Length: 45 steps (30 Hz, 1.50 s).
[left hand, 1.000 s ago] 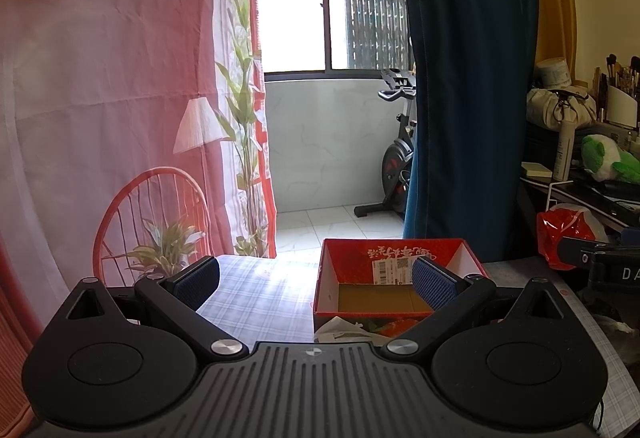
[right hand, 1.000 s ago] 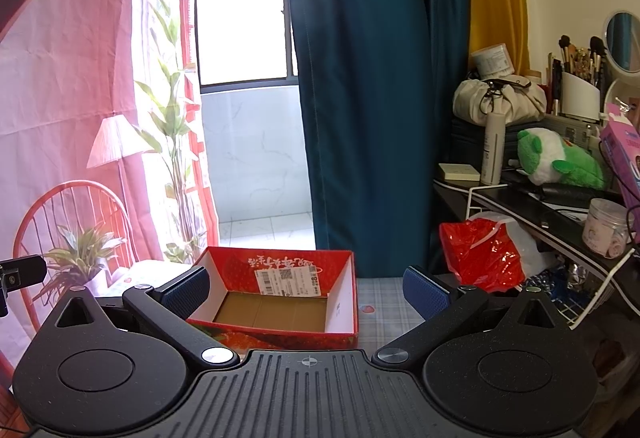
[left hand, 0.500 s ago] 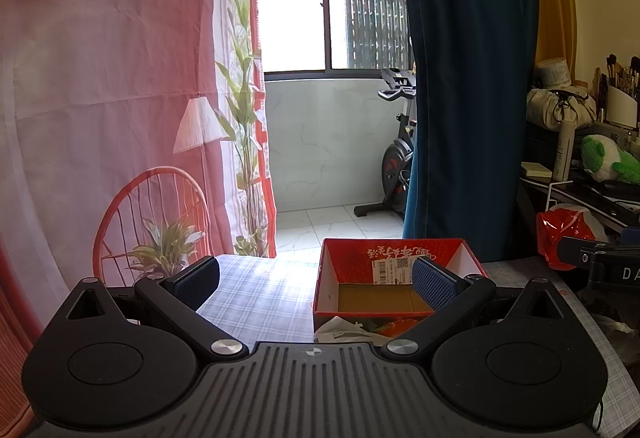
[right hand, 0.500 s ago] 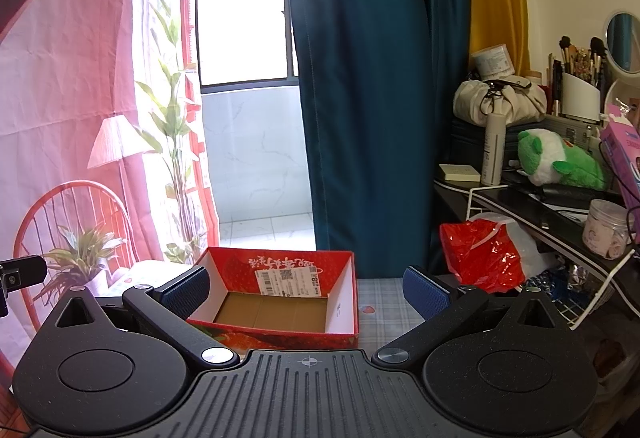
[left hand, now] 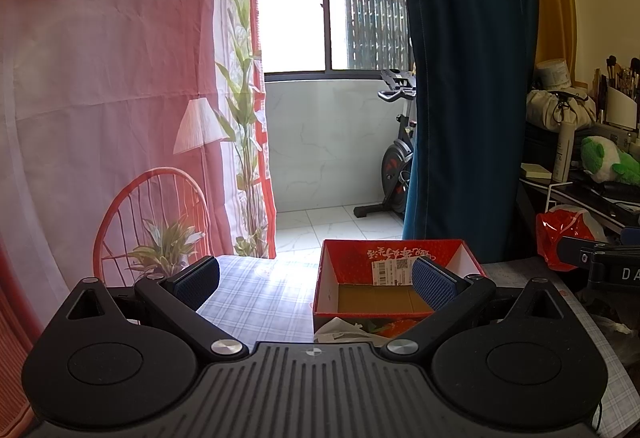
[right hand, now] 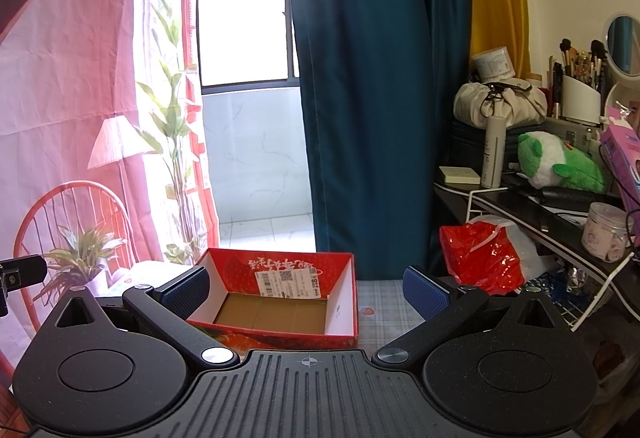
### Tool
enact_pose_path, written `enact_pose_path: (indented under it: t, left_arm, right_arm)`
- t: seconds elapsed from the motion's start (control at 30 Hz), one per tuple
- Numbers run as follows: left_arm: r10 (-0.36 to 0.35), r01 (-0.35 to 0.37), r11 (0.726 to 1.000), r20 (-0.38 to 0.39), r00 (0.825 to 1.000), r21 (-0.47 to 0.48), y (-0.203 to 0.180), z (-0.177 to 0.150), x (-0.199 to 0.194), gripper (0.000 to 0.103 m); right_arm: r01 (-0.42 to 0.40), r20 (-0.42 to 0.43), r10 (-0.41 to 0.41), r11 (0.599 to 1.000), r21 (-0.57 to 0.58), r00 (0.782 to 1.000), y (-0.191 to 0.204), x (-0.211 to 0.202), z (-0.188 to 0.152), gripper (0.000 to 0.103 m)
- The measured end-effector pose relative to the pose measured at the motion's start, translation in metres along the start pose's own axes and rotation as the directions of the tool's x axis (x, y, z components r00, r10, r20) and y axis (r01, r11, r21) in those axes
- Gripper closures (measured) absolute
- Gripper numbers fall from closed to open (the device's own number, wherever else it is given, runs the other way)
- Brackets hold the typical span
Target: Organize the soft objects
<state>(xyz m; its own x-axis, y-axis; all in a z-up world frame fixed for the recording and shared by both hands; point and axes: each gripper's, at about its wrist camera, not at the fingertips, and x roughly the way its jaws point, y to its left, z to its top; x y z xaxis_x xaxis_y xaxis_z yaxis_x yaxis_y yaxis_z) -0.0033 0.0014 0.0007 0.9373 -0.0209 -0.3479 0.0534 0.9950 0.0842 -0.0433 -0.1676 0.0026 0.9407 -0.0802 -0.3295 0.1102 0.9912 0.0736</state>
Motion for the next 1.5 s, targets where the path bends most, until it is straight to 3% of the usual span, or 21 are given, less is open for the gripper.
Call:
enact_pose_path:
  t: [0.67, 1.03, 1.23, 1.4, 1.5]
  left_arm:
    - [0.011, -0.011, 1.000, -0.014, 1.000, 0.000, -0.002, -0.001, 0.004, 0.000]
    - [0.078, -0.078, 0.997, -0.024, 0.997, 0.012, -0.003, -0.021, 0.030, 0.000]
    - [0.065, -0.062, 0.997, -0.077, 0.995, 0.044, -0.006, -0.041, 0.055, 0.000]
    - [-0.003, 0.002, 1.000, -0.135, 0.991, -0.012, 0.003, -0.064, 0.080, 0.000]
    - [-0.048, 0.043, 0.998, -0.132, 0.990, -0.040, 0.006, -0.079, 0.092, 0.000]
  right_arm:
    - [-0.005, 0.007, 0.005, 1.000, 0.012, 1.000, -0.001, 0.000, 0.000, 0.000]
    - [-0.038, 0.038, 0.038, 0.999, 0.022, 0.999, -0.010, 0.022, -0.025, 0.000]
    - [-0.025, -0.047, 0.027, 0.999, 0.041, 0.999, -0.015, 0.052, -0.053, 0.000]
    - [-0.018, -0.114, 0.021, 0.999, 0.034, 0.993, -0.016, 0.074, -0.079, 0.000]
    - [-0.018, -0.144, 0.022, 0.999, 0.029, 0.989, -0.016, 0.086, -0.093, 0.000]
